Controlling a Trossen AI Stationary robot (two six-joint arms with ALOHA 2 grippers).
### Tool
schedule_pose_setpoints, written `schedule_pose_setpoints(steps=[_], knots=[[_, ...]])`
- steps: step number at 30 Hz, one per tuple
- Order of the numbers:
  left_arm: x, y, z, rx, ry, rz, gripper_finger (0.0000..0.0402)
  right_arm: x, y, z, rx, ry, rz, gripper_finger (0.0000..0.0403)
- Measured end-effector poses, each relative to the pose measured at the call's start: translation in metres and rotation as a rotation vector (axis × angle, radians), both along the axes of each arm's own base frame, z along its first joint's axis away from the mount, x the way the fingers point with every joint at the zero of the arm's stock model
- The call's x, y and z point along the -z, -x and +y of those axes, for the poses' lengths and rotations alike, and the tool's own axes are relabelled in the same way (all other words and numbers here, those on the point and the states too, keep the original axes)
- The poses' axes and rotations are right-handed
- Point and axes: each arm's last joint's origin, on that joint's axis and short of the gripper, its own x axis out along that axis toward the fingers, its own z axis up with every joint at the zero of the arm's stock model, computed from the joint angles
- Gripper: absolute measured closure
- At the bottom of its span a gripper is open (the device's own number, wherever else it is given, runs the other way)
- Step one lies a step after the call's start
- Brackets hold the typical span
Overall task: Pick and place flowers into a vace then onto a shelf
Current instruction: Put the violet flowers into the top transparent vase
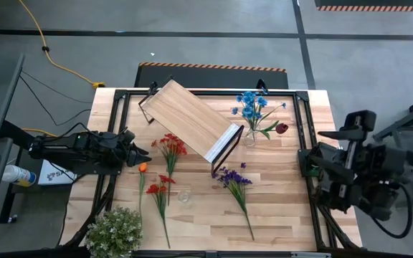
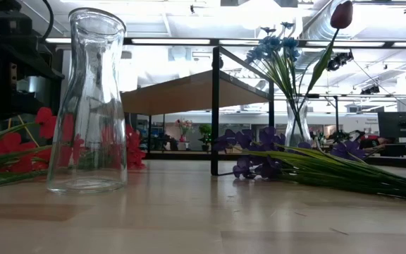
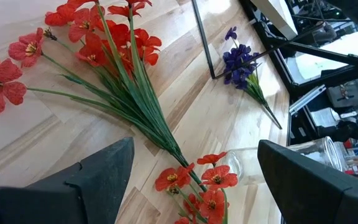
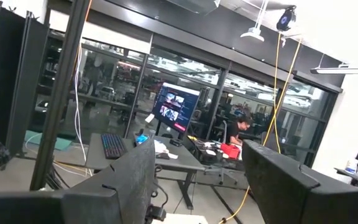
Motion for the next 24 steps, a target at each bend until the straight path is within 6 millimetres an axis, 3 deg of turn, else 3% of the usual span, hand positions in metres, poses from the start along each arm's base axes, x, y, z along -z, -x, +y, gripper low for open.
schedule_pose_setpoints(steps=[14,24], knots=[[0.000,0.000,0.000,-0.001,0.000,0.000,0.0025,-0.005,0.005,-0.005,-0.025,-0.006,-0.025,0.0172],[0.000,0.000,0.001,-0.045,-0.024,-0.002,0.0025,-0.055,0.011,-0.009,-0.050,0.093,0.018,0.0172]])
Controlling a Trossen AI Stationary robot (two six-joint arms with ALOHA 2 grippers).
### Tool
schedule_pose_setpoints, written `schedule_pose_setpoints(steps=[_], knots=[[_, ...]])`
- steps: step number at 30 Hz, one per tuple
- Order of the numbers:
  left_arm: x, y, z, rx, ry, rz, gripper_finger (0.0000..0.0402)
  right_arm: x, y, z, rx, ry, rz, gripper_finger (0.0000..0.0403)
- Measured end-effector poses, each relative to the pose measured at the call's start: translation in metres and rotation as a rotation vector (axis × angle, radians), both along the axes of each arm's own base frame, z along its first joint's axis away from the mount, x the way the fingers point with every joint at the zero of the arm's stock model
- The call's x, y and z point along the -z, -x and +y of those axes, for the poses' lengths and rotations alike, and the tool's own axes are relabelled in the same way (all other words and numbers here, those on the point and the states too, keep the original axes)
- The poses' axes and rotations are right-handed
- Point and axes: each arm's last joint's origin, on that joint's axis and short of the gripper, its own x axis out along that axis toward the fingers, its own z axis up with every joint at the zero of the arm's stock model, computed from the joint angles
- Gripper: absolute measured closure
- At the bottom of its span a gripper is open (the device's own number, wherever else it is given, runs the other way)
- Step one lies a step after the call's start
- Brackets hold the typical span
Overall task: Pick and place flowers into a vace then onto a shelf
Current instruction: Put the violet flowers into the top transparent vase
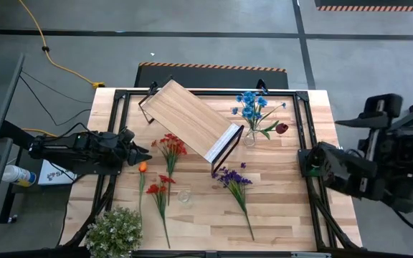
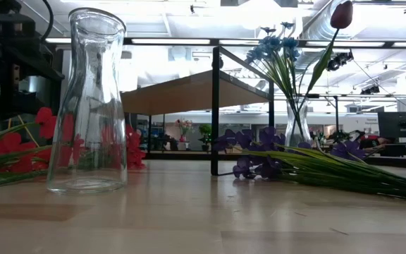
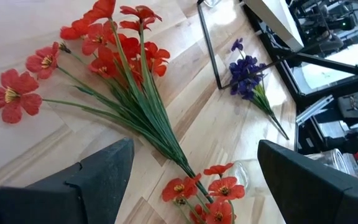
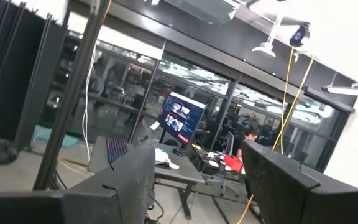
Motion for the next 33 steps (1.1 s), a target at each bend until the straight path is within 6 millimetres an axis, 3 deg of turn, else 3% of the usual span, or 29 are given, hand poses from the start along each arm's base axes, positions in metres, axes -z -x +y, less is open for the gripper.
schedule_pose_setpoints(steps=[8,13,24,33], knots=[[0.000,0.000,0.001,-0.022,-0.012,-0.001,0.0025,-0.033,0.004,-0.012,0.010,0.115,0.054,0.0172],[0.000,0.000,0.001,-0.025,-0.014,0.000,0.0025,-0.038,0.013,-0.036,0.011,0.045,0.028,0.0172],[0.000,0.000,0.004,-0.124,-0.068,-0.002,0.0025,-0.042,0.024,-0.044,-0.057,0.051,0.024,0.0172],[0.000,0.000,0.004,-0.133,-0.073,-0.003,0.0025,-0.049,0.039,-0.065,-0.127,-0.008,0.005,0.0172]])
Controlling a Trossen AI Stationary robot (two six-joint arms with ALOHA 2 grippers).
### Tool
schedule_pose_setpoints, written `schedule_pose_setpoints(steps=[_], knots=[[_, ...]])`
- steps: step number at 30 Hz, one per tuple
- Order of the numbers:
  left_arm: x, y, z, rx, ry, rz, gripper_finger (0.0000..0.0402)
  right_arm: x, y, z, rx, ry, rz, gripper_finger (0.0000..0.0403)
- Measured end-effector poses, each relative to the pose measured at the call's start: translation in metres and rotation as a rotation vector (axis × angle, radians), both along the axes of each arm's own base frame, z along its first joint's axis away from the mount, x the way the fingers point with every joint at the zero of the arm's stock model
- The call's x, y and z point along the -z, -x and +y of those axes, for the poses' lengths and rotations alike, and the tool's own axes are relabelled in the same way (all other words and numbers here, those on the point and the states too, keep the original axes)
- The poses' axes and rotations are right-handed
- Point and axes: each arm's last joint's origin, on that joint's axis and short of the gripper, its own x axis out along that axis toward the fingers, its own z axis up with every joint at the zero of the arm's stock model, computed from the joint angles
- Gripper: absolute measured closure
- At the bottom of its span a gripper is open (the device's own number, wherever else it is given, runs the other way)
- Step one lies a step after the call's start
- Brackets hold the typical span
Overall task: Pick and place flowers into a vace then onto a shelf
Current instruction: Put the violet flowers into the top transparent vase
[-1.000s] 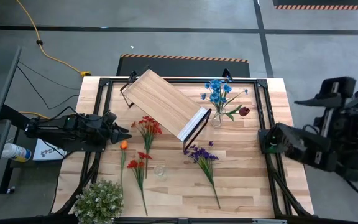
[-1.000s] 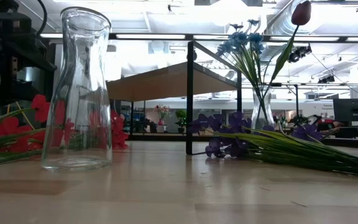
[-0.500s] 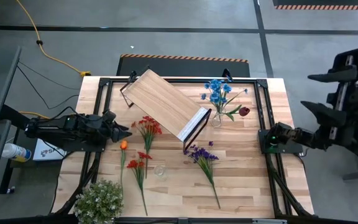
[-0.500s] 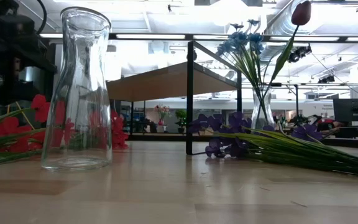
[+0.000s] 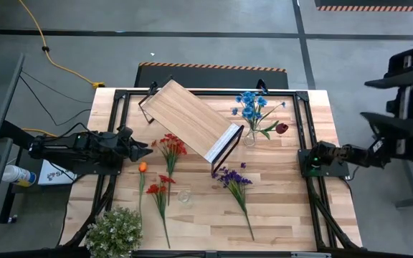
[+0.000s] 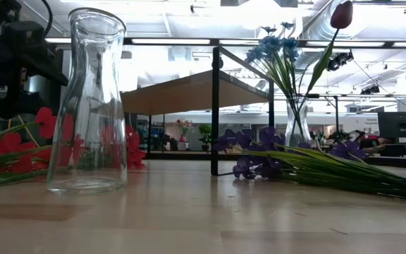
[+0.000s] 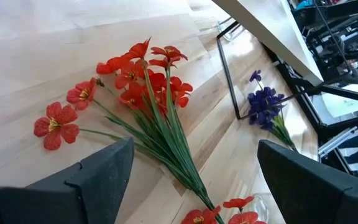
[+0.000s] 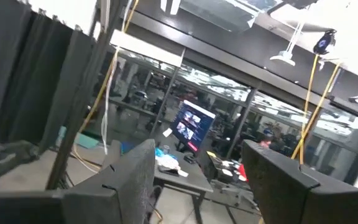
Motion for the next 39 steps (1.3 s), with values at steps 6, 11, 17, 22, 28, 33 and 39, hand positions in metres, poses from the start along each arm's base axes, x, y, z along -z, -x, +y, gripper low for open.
schedule_pose_setpoints(steps=[6,11,17,22,28,33,39], knots=[[0.000,0.000,0.000,-0.001,-0.001,-0.001,0.0025,-0.006,0.015,-0.028,-0.106,-0.073,-0.007,0.0172],[0.000,0.000,0.000,-0.004,0.001,-0.001,0.0025,-0.009,0.023,-0.050,-0.213,-0.116,0.001,0.0172],[0.000,0.000,0.001,-0.031,-0.013,-0.003,0.0025,-0.010,0.025,-0.077,-0.385,-0.164,0.021,0.0172],[0.000,0.000,0.002,-0.054,-0.024,-0.003,0.0025,-0.010,0.017,-0.097,-0.548,-0.199,0.051,0.0172],[0.000,0.000,0.002,-0.062,-0.029,-0.004,0.0025,-0.009,0.001,-0.116,-0.727,-0.231,0.088,0.0172],[0.000,0.000,0.002,-0.079,-0.038,-0.004,0.0025,-0.005,-0.023,-0.136,-0.839,-0.268,0.114,0.0172],[0.000,0.000,0.002,-0.079,-0.038,-0.004,0.0025,0.000,-0.049,-0.153,-0.926,-0.301,0.138,0.0171]])
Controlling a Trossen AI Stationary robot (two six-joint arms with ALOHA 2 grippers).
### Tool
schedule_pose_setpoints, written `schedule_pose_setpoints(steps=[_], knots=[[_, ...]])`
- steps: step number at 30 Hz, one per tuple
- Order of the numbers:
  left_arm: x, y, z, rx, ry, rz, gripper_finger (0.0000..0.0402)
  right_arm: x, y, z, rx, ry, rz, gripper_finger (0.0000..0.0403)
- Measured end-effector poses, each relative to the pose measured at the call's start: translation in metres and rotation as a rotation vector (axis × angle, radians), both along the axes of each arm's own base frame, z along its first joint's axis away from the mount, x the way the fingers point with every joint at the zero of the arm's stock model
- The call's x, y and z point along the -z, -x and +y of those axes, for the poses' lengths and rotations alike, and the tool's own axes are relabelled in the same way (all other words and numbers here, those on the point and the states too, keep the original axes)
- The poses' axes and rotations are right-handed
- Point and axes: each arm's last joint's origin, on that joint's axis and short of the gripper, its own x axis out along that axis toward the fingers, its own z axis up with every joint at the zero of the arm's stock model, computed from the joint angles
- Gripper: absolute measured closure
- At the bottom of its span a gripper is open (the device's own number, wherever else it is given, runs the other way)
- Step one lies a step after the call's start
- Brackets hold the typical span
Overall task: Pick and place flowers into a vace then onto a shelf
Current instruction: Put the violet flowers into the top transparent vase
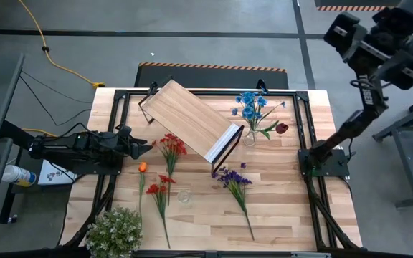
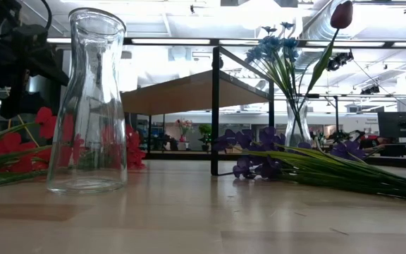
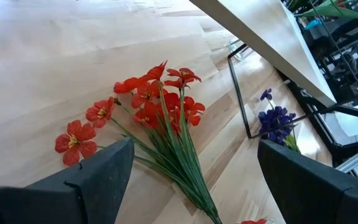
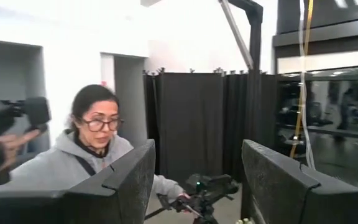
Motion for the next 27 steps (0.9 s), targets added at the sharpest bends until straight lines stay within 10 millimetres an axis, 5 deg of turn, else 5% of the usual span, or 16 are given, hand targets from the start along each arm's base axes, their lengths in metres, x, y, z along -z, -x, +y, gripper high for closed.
schedule_pose_setpoints(steps=[8,27], knots=[[0.000,0.000,0.000,0.001,0.001,0.000,0.0025,0.004,-0.020,-0.004,-0.087,-0.003,-0.001,0.0171],[-0.001,0.000,0.000,0.012,0.007,-0.009,0.0025,0.004,-0.040,0.044,-0.439,0.019,-0.063,0.0171]])
